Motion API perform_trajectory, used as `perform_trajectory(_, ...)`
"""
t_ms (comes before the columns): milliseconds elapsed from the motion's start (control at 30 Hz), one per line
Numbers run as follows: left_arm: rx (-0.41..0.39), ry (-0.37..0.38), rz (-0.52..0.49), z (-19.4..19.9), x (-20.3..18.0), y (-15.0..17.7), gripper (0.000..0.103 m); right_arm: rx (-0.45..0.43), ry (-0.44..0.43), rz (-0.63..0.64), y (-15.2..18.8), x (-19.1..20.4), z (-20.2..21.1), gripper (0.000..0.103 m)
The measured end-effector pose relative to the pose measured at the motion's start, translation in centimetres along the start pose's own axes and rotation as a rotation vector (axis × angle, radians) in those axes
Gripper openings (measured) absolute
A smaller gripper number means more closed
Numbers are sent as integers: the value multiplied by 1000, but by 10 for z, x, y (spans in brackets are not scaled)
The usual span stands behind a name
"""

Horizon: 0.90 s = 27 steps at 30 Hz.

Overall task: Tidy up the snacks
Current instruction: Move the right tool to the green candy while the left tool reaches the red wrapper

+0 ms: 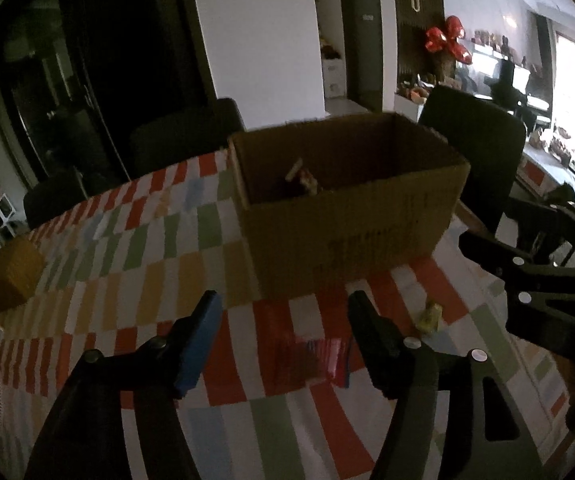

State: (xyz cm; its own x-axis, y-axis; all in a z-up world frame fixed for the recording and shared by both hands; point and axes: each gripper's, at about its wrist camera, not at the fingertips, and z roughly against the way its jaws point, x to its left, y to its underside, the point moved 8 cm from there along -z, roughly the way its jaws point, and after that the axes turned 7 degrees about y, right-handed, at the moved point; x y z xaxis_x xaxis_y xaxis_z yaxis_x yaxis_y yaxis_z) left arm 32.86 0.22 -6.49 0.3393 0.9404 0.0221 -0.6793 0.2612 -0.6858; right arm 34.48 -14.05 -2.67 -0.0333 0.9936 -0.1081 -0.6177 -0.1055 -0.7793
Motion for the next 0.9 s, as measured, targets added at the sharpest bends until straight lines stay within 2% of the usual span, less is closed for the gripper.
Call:
perform_trajectory(333, 71, 31, 2, -30, -2, 42, 68, 91, 13, 0, 44, 7, -23, 70)
perform_trajectory(600, 96, 52, -55, -49, -14, 59, 72, 164, 32, -31, 72, 2, -43, 70)
perform_trajectory(900, 160, 66, -41, -83, -14, 71, 77, 220, 33, -56, 91, -1, -60, 70)
